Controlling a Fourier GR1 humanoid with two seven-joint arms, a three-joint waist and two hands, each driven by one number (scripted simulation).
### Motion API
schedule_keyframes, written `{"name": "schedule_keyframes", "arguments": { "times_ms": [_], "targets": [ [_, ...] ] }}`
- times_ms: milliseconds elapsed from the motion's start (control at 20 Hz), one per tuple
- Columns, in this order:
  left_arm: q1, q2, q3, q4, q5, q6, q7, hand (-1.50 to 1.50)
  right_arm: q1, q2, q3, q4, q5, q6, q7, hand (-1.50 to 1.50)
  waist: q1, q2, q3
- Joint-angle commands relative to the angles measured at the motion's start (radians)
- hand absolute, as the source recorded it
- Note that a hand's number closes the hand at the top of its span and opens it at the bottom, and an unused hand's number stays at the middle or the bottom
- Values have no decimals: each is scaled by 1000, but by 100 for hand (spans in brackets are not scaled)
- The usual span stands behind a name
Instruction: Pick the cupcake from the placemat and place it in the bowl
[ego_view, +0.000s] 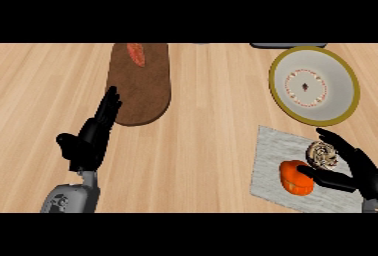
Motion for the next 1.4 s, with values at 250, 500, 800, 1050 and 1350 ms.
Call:
{"name": "schedule_keyframes", "arguments": {
  "times_ms": [250, 500, 800, 1050, 1350],
  "targets": [
    [13, -6, -22, -78, -13, 2, 66, 0, -49, 14, 106, 145, 154, -49, -185, 150, 6, 2, 3],
    [25, 4, 1, -68, 2, -13, 64, 0, 10, 29, 97, 24, 113, -10, -150, 150, 0, 1, 3],
    [-5, -1, 14, 18, -6, -7, -14, 0, 18, -75, 305, -96, 52, 331, -398, 150, 3, -1, 2],
    [2, 2, 23, 12, 5, -12, -10, 0, 58, -121, 296, -279, -96, 476, -548, 150, -17, -4, 2],
    [13, -1, 11, -18, -11, -1, 4, 0, 61, -165, 126, -515, -236, 446, -525, 150, -13, -3, 2]
  ]
}}
